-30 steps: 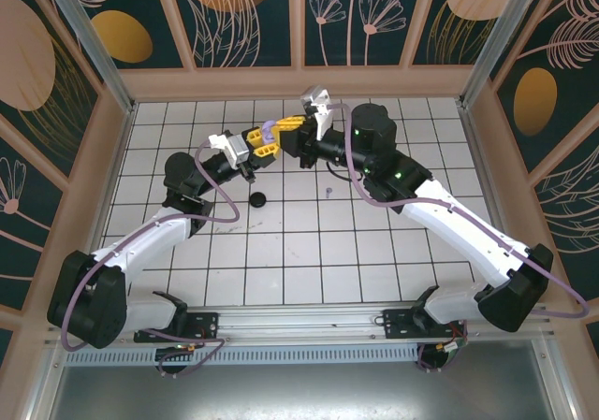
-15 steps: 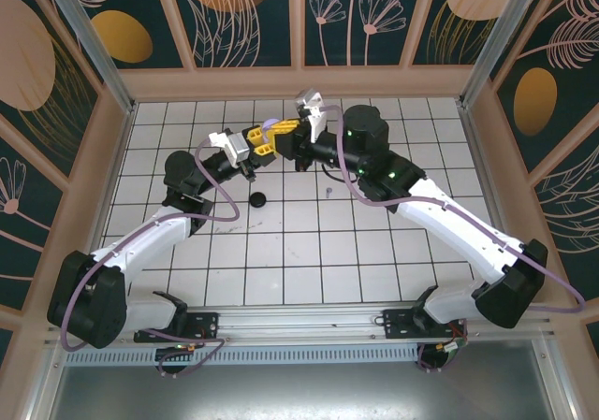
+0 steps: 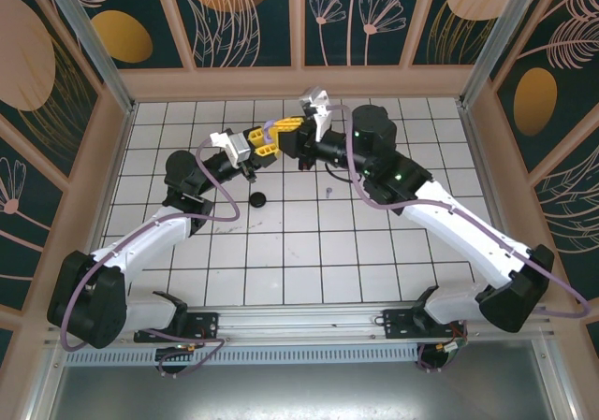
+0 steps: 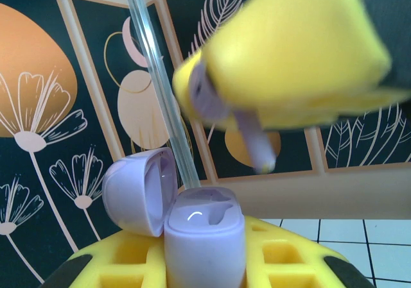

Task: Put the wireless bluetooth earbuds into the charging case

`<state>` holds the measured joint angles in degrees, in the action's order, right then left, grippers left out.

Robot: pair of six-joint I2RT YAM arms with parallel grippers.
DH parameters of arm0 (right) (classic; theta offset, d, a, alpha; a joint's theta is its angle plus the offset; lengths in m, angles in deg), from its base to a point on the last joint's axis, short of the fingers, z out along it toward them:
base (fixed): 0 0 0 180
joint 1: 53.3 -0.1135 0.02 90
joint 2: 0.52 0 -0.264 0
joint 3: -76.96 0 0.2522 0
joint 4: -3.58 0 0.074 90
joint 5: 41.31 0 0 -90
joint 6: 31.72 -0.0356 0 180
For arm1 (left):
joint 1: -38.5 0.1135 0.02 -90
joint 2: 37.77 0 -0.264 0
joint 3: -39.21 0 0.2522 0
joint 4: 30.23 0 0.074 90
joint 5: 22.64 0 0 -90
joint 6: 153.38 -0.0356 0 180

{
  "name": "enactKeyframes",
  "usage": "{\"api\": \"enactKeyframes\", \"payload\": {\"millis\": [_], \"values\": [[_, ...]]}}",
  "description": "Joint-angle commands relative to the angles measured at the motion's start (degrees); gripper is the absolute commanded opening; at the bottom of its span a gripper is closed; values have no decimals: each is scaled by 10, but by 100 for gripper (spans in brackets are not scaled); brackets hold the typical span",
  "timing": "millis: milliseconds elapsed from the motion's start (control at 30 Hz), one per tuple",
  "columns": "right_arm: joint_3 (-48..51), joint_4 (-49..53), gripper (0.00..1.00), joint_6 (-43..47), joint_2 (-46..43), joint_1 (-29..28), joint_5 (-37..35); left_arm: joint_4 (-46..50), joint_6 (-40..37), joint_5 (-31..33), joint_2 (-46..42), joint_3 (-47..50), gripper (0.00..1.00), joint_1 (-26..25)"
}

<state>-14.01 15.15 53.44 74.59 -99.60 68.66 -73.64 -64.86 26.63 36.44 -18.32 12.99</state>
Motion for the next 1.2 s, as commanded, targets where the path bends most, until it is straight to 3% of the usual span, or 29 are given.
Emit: {"api": "enactKeyframes", "payload": {"millis": [0, 1167], "values": [[-7, -39, 12, -3, -26, -3, -7, -11, -1, -13, -7, -9, 0, -4], [11, -27, 7, -3, 16, 1, -23, 9, 6, -25, -30, -25, 0, -8]]}}
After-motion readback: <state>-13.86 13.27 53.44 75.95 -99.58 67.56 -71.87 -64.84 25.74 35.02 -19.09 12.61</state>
